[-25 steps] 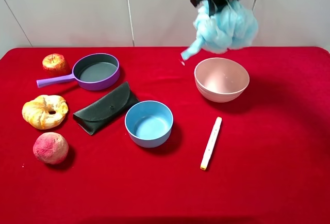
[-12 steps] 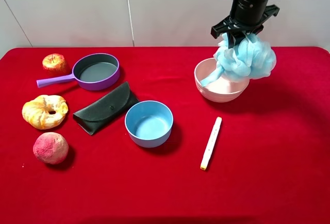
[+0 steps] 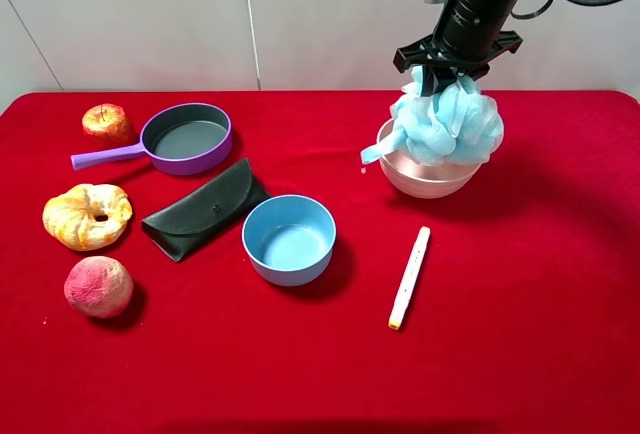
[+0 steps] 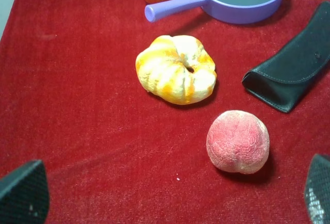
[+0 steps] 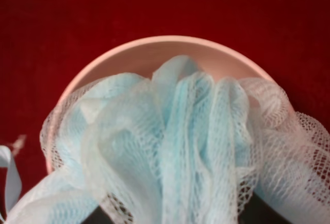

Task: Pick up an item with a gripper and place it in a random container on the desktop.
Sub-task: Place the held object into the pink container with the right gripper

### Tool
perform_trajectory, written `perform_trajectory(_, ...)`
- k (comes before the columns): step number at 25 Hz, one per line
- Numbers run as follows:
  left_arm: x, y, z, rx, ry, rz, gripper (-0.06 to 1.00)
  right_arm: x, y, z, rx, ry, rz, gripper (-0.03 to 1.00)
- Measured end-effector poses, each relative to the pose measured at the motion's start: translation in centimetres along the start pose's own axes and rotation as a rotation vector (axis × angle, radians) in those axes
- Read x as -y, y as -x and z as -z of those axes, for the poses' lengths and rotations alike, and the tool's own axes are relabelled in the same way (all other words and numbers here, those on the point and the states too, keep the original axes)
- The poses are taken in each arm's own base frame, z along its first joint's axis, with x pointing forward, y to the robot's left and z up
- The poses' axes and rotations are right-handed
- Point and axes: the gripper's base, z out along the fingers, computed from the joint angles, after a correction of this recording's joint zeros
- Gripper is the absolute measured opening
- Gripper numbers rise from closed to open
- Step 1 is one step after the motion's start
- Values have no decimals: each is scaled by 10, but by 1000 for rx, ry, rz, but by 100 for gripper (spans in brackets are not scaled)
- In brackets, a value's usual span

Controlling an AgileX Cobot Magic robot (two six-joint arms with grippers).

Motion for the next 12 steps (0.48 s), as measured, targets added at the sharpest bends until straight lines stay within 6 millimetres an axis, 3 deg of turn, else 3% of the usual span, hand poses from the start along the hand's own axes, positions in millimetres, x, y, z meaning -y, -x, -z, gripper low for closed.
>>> perform_trajectory(10,0,0,0,0,0,0,99,-2,0,0,-5,20,8,19)
perform_trajectory(12,0,0,0,0,0,0,99,-2,0,0,-5,21,4,24)
